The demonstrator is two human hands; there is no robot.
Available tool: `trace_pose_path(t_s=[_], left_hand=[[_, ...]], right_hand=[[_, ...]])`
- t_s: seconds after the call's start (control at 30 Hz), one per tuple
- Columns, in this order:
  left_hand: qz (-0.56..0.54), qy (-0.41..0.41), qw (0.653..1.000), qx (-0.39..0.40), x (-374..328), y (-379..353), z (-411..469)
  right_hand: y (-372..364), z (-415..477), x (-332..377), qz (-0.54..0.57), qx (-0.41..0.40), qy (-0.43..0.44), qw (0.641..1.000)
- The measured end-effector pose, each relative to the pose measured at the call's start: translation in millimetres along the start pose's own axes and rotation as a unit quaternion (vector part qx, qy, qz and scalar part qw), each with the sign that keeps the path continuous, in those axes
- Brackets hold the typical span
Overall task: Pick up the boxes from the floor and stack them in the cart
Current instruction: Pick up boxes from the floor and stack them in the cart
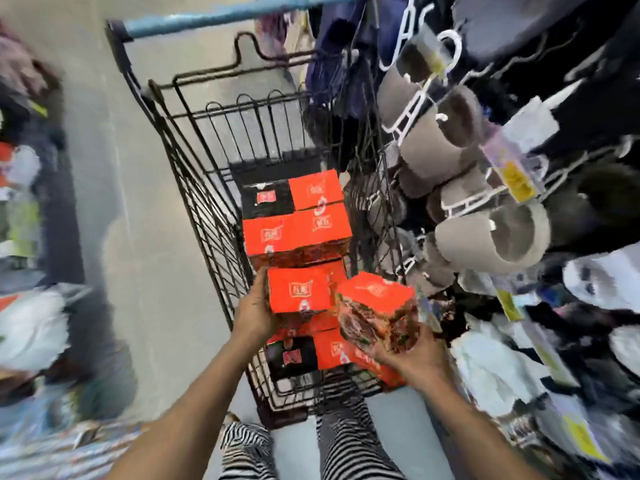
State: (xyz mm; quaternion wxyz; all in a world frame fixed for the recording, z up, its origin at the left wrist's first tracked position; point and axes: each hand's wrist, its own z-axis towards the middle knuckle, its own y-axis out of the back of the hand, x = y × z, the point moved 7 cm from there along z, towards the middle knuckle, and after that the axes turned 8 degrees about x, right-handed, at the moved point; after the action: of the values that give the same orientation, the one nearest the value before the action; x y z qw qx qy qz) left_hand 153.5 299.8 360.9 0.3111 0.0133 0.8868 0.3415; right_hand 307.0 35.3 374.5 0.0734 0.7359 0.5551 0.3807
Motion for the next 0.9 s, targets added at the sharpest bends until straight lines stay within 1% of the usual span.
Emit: trace_pose_path(t_s=[0.1,0.23,0.37,0.47,0.57,0.63,0.67,0.73,0.77,0.8,0.87,0.9], left_hand=[[-0.084,0.023,0.996,-0.012,17,-11,14],[-0.196,0.060,0.978,-0.026,46,-19,34],[-0.230,0.060,0.970,-0.041,49,-19,46],[-0.256,0.084,0.963,-0.017,47,-23,53],[-0.351,0.139,0.925,0.036,50,-35,50],[-0.408,0.170,0.894,0.070,59,-44,46],[-0.433,0.178,0.880,0.078,62,-46,45],[-0.463,0.178,0.866,0.071,67,-47,46],[-0.469,0.172,0.864,0.065,66,-45,47],[-0.462,0.161,0.870,0.059,62,-42,48],[-0.436,0.127,0.889,0.050,55,-37,50],[-0.433,0.116,0.893,0.046,54,-37,52]], right_hand=[[-13,18,-6,-0.011,0.016,0.030,0.999],[-24,42,-13,0.020,0.043,0.027,0.998],[-31,60,-11,0.037,0.051,0.027,0.998],[-40,78,-11,0.055,0.068,0.024,0.996],[-46,91,11,0.033,0.085,0.046,0.995],[-51,107,18,0.007,0.118,0.050,0.992],[-52,115,21,-0.006,0.122,0.050,0.991],[-52,134,33,-0.029,0.112,0.070,0.991],[-52,142,42,-0.034,0.109,0.091,0.989],[-56,153,45,-0.040,0.107,0.114,0.987],[-64,169,47,-0.028,0.117,0.127,0.985],[-68,175,48,-0.012,0.120,0.122,0.985]])
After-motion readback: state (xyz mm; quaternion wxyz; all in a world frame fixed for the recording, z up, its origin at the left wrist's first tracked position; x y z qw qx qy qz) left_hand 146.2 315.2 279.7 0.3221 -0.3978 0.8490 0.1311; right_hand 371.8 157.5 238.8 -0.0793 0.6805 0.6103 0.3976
